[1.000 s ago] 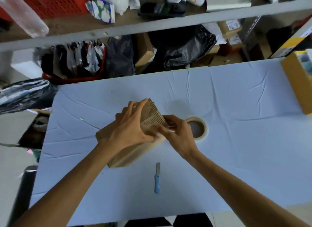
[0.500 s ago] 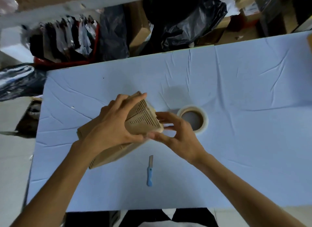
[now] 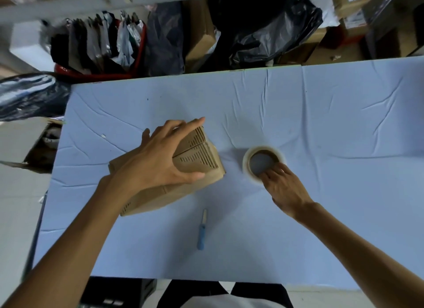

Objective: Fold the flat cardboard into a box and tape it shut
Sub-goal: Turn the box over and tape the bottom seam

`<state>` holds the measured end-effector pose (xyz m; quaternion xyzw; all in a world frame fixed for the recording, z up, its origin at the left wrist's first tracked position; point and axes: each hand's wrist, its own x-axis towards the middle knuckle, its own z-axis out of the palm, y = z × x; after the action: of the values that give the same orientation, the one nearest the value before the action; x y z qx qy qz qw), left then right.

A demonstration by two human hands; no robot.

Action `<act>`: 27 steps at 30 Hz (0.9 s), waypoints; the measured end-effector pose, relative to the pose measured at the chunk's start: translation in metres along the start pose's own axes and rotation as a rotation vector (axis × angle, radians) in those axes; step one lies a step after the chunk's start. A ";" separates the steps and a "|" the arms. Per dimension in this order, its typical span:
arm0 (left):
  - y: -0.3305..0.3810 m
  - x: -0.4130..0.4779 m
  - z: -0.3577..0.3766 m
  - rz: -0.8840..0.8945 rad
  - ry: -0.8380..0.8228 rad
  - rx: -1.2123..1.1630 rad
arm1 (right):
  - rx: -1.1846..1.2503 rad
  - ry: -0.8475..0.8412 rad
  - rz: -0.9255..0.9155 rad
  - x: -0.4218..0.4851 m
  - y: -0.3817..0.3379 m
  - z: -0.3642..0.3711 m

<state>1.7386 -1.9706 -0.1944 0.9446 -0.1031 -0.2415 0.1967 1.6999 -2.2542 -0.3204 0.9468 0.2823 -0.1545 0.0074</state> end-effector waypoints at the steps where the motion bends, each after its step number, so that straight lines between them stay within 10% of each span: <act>1: 0.001 0.001 -0.001 0.006 0.003 0.006 | -0.014 -0.021 0.010 0.002 0.001 -0.002; 9: 0.028 0.024 -0.002 0.119 0.297 -0.258 | 0.097 0.089 0.100 0.004 0.001 -0.069; 16: 0.074 0.053 -0.005 0.145 0.135 -0.593 | 0.111 0.386 0.116 0.014 -0.009 -0.163; 27: 0.070 0.038 -0.017 0.146 0.590 -0.623 | 0.337 0.444 0.157 0.026 -0.024 -0.186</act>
<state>1.7732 -2.0391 -0.1673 0.8590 -0.0310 0.0336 0.5099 1.7613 -2.2010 -0.1490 0.9642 0.1734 0.0129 -0.2004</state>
